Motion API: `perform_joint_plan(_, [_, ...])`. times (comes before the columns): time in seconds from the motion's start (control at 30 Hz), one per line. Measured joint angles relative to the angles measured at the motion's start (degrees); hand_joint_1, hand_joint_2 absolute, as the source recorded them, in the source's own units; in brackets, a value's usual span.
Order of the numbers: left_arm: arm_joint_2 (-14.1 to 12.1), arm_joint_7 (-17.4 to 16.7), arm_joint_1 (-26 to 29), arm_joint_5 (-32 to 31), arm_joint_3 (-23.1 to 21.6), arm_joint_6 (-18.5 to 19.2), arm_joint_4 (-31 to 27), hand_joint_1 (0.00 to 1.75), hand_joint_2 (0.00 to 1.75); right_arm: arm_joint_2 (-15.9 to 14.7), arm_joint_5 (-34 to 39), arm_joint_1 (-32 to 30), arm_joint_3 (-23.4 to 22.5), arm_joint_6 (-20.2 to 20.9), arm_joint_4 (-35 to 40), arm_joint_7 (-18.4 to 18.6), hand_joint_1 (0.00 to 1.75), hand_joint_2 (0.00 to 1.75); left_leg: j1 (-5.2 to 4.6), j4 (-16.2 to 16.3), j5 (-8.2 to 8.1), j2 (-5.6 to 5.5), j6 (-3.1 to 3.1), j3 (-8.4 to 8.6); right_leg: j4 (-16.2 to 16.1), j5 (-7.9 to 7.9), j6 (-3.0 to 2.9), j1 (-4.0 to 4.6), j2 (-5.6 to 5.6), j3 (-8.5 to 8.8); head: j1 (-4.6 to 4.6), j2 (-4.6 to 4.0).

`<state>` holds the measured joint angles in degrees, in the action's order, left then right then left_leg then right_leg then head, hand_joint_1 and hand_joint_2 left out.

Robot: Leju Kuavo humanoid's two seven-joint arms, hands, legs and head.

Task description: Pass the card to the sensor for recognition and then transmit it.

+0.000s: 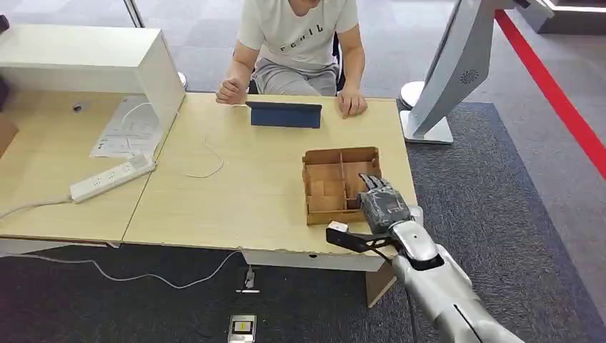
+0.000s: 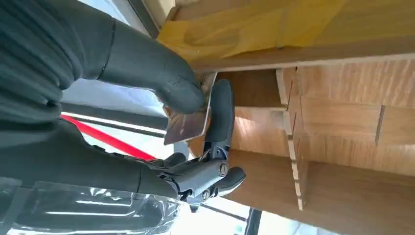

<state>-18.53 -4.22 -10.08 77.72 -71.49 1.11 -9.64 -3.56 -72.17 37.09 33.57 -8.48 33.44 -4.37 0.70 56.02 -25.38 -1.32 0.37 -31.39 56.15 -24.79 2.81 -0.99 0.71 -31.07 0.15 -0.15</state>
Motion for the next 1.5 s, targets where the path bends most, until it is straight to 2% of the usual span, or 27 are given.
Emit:
perform_joint_plan(0.43, [0.00,-0.39,0.00,-0.22,0.00,0.50,0.00,0.00,0.00,-1.07,1.64,-2.14,0.04,3.04,2.56,0.11,1.75,1.75,0.00,0.00,0.00,0.03,0.00,-0.01,0.01,0.00,0.00,0.00,0.03,-0.01,0.00,0.00])
perform_joint_plan(0.73, [0.44,-1.01,0.00,0.04,0.00,-1.27,0.00,0.00,0.00,-1.70,3.30,-2.46,0.48,4.55,6.23,0.11,1.75,1.75,0.00,0.00,0.00,0.03,0.00,-0.01,0.02,0.00,0.00,0.00,0.04,-0.01,0.00,0.00])
perform_joint_plan(0.77, [0.48,-1.14,-0.01,0.04,0.00,-1.31,0.00,0.00,0.00,-1.73,3.45,-2.45,0.57,4.66,6.71,0.18,1.62,1.75,0.00,0.00,0.00,0.03,0.00,-0.02,0.01,0.00,0.00,0.00,0.04,-0.01,0.00,0.00])
perform_joint_plan(0.8, [0.57,-1.16,-0.01,0.04,0.00,-1.36,0.00,0.00,0.00,-1.73,3.67,-2.42,0.65,4.77,7.14,0.28,1.62,1.75,0.00,0.00,0.00,0.03,0.00,-0.01,0.01,0.00,0.00,0.00,0.04,-0.01,0.00,0.00])
perform_joint_plan(0.83, [0.61,-1.16,-0.01,0.02,0.00,-1.38,0.00,0.00,0.00,-1.77,3.94,-2.40,0.72,4.99,7.56,0.46,0.02,1.75,0.00,0.00,0.00,0.03,0.00,-0.01,0.01,0.00,0.00,0.00,0.04,-0.01,-0.02,0.00])
perform_joint_plan(0.9, [0.70,-1.14,-0.01,-0.02,0.00,-1.25,0.00,0.00,0.00,-1.92,4.83,-2.40,0.85,5.16,8.72,0.57,0.00,1.75,0.00,0.00,0.00,0.02,0.00,-0.01,0.01,0.00,0.00,0.00,0.04,-0.01,0.00,0.00])
perform_joint_plan(0.93, [0.72,-1.14,0.00,-0.04,0.00,-1.09,0.00,0.00,0.00,-2.06,5.77,-2.41,0.90,5.36,9.49,0.39,0.00,0.00,0.00,0.00,0.00,0.03,0.00,-0.01,0.01,0.00,0.00,0.00,0.04,-0.01,-0.02,0.00])
perform_joint_plan(1.0, [0.72,-1.16,0.00,-0.20,0.00,-0.63,0.00,0.00,0.00,-2.49,7.92,-2.44,0.90,6.54,11.15,-0.61,0.00,0.00,0.00,0.00,0.00,0.03,0.00,-0.01,0.01,0.00,0.00,0.00,0.04,-0.01,0.00,0.00])
perform_joint_plan(1.2, [0.70,-1.16,-0.01,-0.20,0.00,-0.18,0.00,0.00,0.00,-3.91,8.94,-2.96,0.94,9.20,16.50,-0.61,0.00,0.00,0.00,0.00,0.00,0.04,0.00,-0.01,0.01,0.00,0.00,0.00,0.04,-0.02,0.00,0.00])
perform_joint_plan(1.5, [0.72,-1.68,-0.02,-0.04,0.00,-0.59,0.00,0.00,0.00,-4.72,8.83,-3.95,1.09,9.57,19.25,-0.44,0.00,0.00,0.00,0.00,0.00,0.04,0.00,-0.01,0.01,0.00,0.00,0.00,0.05,-0.02,0.00,0.00])
